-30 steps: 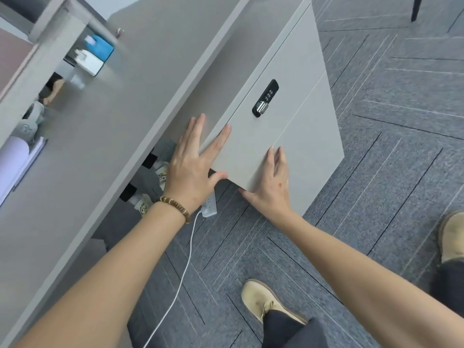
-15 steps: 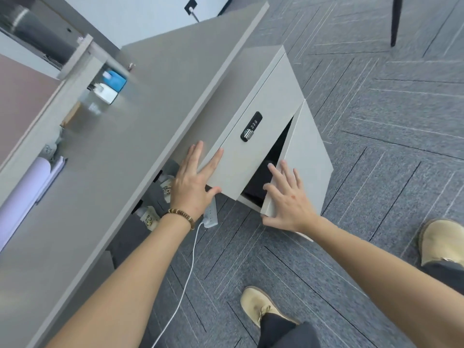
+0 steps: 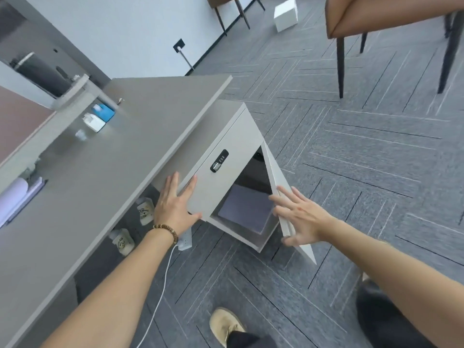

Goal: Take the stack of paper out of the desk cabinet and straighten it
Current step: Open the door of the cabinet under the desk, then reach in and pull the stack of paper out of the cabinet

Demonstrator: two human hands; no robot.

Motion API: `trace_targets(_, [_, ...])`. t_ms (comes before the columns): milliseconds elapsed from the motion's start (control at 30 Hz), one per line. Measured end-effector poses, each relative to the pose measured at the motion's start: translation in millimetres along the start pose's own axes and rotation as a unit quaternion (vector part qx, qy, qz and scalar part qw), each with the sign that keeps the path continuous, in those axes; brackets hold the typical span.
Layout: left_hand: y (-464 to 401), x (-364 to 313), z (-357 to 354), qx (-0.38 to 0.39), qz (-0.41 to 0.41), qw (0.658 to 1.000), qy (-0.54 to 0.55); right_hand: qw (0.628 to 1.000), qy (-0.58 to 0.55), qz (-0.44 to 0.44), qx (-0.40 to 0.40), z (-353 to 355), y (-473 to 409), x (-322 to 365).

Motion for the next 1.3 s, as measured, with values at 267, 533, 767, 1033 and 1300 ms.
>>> trace_targets(267, [-1.0,-4.9,-2.7,-0.006,0.011,1.0,-0.021,0.987,-0.048,-0.129,0.086,53.3,36.7,-66.0])
trace_targets(533, [-8.2,-4.4,-21.3,-0.05,0.024,0.998,-0.026,0.978,0.0,-0.2,0.053,63.2,29.5,-101.0])
trace_targets(767, [2.6,-32.0,-25.9,-0.057,0.071,0.996,0.011,0.966,0.041,-0.247,0.055,56.6,13.6,-106.8])
trace_targets(1033, [30.3,-115.8,-57.6,-0.035,0.096,0.975,0.199,0.957,-0.002,-0.285,0.058,57.5,-2.1,-96.1])
trace_targets(1300, [-4.3,-138.3,-178.0,0.055,0.16,0.927,0.336,0.988,-0.044,-0.136,0.057,-19.6,-55.3,-57.8])
Point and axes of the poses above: each hand's wrist, its own y-axis away from the middle knuckle, its own z-axis out of the back of the hand, x = y × z, the point moved 2 cm from there along -y, towards the middle knuckle
